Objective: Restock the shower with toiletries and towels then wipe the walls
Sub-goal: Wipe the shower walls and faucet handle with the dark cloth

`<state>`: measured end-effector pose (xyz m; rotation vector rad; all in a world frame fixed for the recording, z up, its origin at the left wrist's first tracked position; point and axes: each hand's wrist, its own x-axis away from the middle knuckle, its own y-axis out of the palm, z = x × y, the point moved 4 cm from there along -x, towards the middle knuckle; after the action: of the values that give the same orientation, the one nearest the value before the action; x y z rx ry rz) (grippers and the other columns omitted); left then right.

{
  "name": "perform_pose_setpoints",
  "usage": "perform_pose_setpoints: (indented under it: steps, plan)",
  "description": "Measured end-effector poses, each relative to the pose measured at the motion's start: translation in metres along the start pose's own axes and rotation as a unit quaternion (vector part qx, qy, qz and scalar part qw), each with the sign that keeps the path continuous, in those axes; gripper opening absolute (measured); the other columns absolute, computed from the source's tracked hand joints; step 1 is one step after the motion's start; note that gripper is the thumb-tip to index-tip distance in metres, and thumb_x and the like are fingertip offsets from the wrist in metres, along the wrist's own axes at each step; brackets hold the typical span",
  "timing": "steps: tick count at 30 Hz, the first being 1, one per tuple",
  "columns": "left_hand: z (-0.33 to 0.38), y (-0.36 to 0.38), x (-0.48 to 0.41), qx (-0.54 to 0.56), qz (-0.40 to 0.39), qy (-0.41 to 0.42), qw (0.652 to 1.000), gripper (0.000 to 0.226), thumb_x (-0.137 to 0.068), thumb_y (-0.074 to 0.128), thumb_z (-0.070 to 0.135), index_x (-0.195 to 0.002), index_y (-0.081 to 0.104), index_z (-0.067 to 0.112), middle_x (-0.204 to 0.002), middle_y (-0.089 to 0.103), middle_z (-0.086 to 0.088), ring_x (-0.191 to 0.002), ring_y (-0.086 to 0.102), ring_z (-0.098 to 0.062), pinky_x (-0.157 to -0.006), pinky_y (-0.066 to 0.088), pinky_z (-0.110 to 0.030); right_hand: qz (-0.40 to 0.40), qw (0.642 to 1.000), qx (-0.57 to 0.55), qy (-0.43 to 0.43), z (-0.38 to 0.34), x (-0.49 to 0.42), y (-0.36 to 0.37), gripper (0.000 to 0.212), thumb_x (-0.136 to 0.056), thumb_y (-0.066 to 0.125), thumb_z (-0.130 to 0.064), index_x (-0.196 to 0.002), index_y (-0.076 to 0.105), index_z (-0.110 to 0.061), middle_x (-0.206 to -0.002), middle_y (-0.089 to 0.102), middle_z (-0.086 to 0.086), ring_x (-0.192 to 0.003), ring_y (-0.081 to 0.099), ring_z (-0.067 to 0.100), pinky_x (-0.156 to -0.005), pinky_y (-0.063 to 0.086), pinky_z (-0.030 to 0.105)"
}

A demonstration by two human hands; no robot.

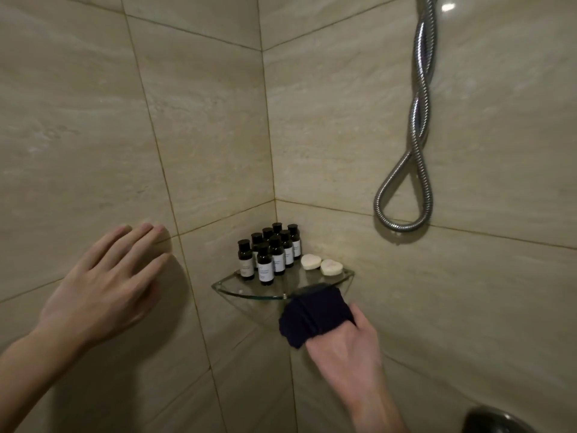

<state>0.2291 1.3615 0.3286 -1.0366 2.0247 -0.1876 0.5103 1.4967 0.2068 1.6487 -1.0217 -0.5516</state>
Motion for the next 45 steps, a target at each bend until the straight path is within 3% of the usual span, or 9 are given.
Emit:
perform_pose_setpoints:
  steps: [5,8,10,13,15,20,31,38,45]
  plan:
    - [0.016,0.002,-0.022,0.045,-0.005,0.003,0.999,0.060,-0.088,0.046,0.047,-0.126,0.069,0.006,-0.145,0.052,-0.025,-0.132,0.050,-0.044,-0.116,0.032,-0.057,0.032,0.969,0.136,-0.202,-0.040,0.055,0.044,0.047,-0.098,0.051,-0.038,-0.141,0.054,-0.019,-0.122,0.068,-0.001,-0.115,0.061,0.014,-0.098,0.045,0.031]
    - [0.028,-0.005,-0.053,0.060,0.020,0.006,0.998,0.060,-0.088,0.045,0.047,-0.126,0.068,0.008,-0.141,0.056,-0.023,-0.129,0.053,-0.042,-0.116,0.032,-0.056,0.025,0.862,0.308,-0.402,-0.061,0.069,0.109,0.027,-0.098,0.052,-0.044,-0.107,0.070,-0.025,-0.095,0.069,-0.018,-0.088,0.063,-0.005,-0.084,0.044,0.015]
    - [0.029,-0.013,-0.077,0.069,0.053,-0.001,0.996,0.056,-0.090,0.044,0.045,-0.124,0.070,0.008,-0.138,0.058,-0.022,-0.128,0.055,-0.041,-0.116,0.032,-0.055,-0.011,0.710,0.474,-0.521,-0.075,0.056,0.167,0.046,-0.101,0.039,-0.056,-0.076,0.062,-0.026,-0.077,0.063,-0.006,-0.075,0.059,0.003,-0.076,0.044,0.018]
    - [0.018,-0.025,-0.109,0.065,0.096,-0.006,0.993,0.053,-0.091,0.045,0.044,-0.121,0.070,0.008,-0.136,0.060,-0.022,-0.126,0.056,-0.042,-0.116,0.032,-0.054,0.006,0.371,0.643,-0.670,-0.103,0.007,0.258,0.060,-0.101,0.041,-0.044,-0.153,0.034,-0.013,-0.160,0.030,0.012,-0.149,0.026,0.022,-0.123,0.018,0.040]
    - [0.006,-0.031,-0.128,0.049,0.112,-0.009,0.992,0.052,-0.091,0.045,0.043,-0.122,0.069,0.008,-0.136,0.059,-0.022,-0.127,0.055,-0.042,-0.116,0.031,-0.054,0.050,0.146,0.740,-0.655,-0.128,-0.035,0.308,0.076,-0.094,0.044,-0.027,-0.160,0.011,-0.007,-0.167,0.008,0.017,-0.153,0.014,0.033,-0.125,0.009,0.045]
    - [-0.034,-0.033,-0.173,-0.003,0.156,-0.028,0.987,0.052,-0.092,0.047,0.046,-0.123,0.066,0.008,-0.135,0.059,-0.022,-0.128,0.053,-0.041,-0.116,0.029,-0.053,0.082,-0.120,0.849,-0.508,-0.161,-0.104,0.333,0.079,-0.098,0.044,-0.045,-0.161,0.003,-0.020,-0.166,-0.003,0.024,-0.146,0.022,0.045,-0.119,0.016,0.058]
    - [-0.046,-0.005,-0.252,-0.079,0.067,0.033,0.994,0.060,-0.090,0.053,0.052,-0.131,0.056,0.008,-0.143,0.050,-0.026,-0.137,0.042,-0.042,-0.120,0.022,-0.057,-0.024,-0.270,0.911,-0.312,-0.124,-0.087,0.213,0.069,-0.101,0.027,-0.060,-0.159,-0.003,-0.039,-0.164,-0.023,0.017,-0.152,0.003,0.043,-0.120,0.009,0.059]
    - [-0.040,-0.004,-0.249,-0.108,0.037,0.045,0.992,0.061,-0.093,0.036,0.061,-0.134,0.050,0.017,-0.140,0.051,-0.017,-0.134,0.043,-0.035,-0.117,0.024,-0.053,-0.034,-0.278,0.933,-0.225,-0.131,-0.051,0.126,0.070,-0.103,0.038,-0.043,-0.159,-0.004,-0.040,-0.163,-0.028,0.012,-0.151,0.008,0.039,-0.121,0.004,0.057]
    - [-0.024,-0.006,-0.272,0.018,0.029,0.045,0.998,0.058,-0.094,0.040,0.057,-0.134,0.050,0.017,-0.140,0.053,-0.016,-0.133,0.046,-0.033,-0.121,0.022,-0.052,0.044,-0.274,0.909,-0.311,-0.162,-0.014,0.150,0.070,-0.091,0.054,-0.045,-0.156,0.029,-0.038,-0.167,0.019,0.011,-0.142,0.035,0.042,-0.114,0.025,0.059]
